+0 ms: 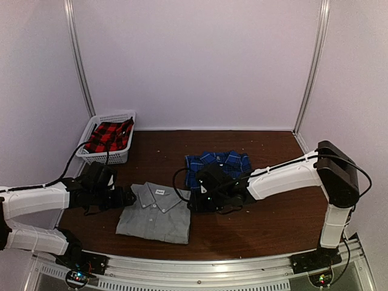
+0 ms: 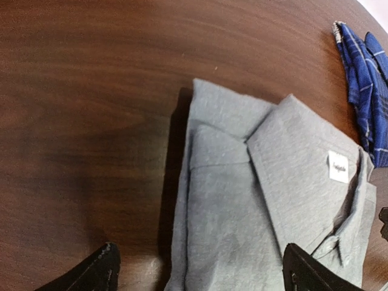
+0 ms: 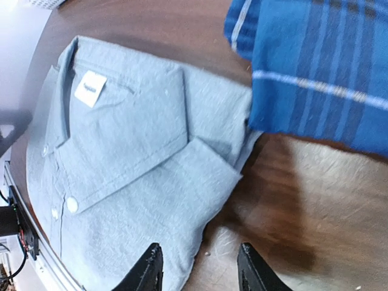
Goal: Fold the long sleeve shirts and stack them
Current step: Pick up the square-folded shirt from the center of the board.
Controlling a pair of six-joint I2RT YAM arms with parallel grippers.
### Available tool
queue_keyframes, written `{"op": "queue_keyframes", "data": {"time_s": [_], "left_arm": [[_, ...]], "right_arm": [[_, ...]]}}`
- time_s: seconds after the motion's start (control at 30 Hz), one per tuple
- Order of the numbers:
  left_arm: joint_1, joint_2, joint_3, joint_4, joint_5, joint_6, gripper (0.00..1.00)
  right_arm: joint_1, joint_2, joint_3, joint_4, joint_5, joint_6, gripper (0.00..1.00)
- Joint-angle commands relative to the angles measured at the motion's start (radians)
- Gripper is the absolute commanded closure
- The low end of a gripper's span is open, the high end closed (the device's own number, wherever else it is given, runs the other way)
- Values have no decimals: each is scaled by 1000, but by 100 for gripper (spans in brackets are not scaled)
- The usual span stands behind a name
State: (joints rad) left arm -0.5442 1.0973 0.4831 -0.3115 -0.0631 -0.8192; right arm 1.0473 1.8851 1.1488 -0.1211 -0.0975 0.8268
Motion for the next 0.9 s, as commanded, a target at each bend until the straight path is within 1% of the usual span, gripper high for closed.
{"op": "queue_keyframes", "data": {"time_s": [0.0, 0.1, 0.27, 0.57, 0.73, 0.87], "left_arm": [[7, -25, -63, 59, 61, -38, 7], [7, -33, -90, 60, 112, -64, 8], [7, -49, -126, 61, 120, -103, 13], [7, -21, -159, 81, 113, -133, 22], [7, 31, -154, 114, 147, -123, 31], [7, 59, -149, 124, 162, -118, 45]], "right_arm": [[17, 20, -6, 77, -32, 26, 57], [28, 48, 8, 79, -33, 18, 57], [34, 98, 14, 100, -46, 15, 60], [36, 159, 60, 92, -61, -6, 61], [36, 180, 87, 85, -64, -16, 62], [36, 190, 111, 69, -53, -25, 63]]}}
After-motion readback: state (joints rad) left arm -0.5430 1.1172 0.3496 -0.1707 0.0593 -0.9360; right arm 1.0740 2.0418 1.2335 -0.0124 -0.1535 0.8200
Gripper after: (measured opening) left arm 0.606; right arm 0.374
